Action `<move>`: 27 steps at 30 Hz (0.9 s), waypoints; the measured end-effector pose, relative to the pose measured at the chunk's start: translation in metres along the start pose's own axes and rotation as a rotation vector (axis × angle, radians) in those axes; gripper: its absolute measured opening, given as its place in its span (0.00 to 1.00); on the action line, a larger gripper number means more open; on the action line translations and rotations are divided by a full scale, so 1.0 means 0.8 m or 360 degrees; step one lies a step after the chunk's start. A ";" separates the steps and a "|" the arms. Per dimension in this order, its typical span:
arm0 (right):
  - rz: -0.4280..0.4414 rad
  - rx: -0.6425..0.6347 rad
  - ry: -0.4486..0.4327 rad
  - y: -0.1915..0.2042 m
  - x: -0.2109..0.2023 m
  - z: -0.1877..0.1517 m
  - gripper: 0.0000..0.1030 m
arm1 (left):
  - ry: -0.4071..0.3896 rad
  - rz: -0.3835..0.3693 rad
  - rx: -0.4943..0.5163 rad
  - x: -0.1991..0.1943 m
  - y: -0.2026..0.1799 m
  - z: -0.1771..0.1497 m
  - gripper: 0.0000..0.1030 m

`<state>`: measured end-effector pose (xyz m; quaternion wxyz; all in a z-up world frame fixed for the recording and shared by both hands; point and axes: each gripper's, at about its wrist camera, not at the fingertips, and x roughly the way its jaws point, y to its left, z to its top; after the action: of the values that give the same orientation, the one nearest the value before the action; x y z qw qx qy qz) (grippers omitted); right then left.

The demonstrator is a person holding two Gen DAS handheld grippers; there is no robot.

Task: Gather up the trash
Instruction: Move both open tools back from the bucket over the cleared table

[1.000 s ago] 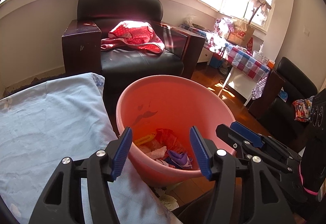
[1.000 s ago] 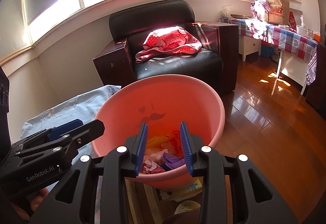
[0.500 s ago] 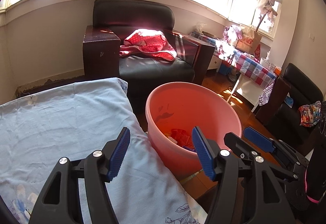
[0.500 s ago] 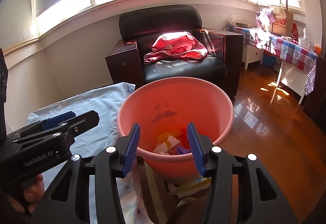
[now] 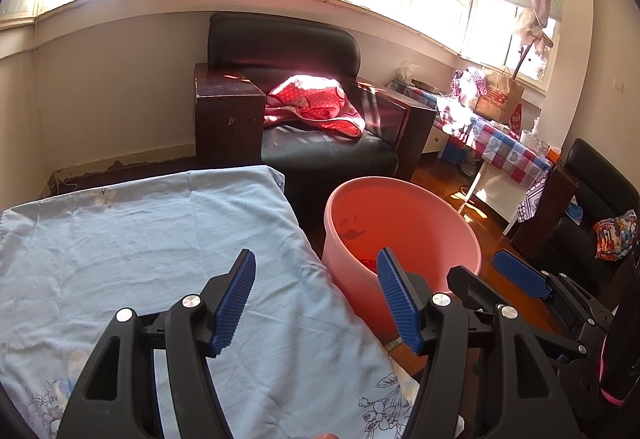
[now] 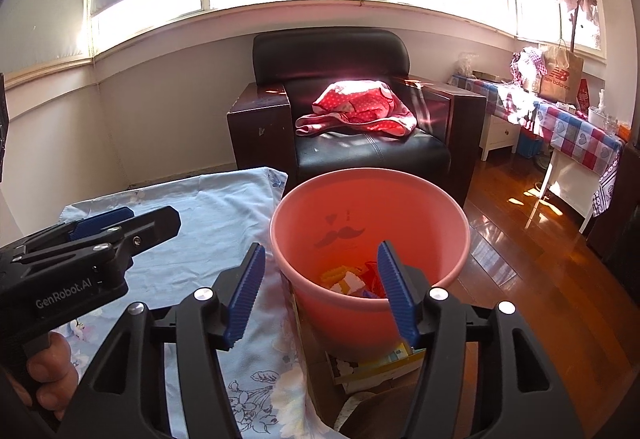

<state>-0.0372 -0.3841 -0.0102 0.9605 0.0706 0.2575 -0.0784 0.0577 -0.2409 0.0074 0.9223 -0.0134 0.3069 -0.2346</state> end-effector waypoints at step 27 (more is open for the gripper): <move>-0.0021 -0.0037 0.0034 0.010 -0.006 -0.006 0.57 | 0.0012 0.0036 0.0032 -0.007 0.002 -0.004 0.60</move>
<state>-0.0424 -0.3747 -0.0110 0.9579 0.0584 0.2691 -0.0811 0.0527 -0.2367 0.0077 0.9238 0.0002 0.3081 -0.2273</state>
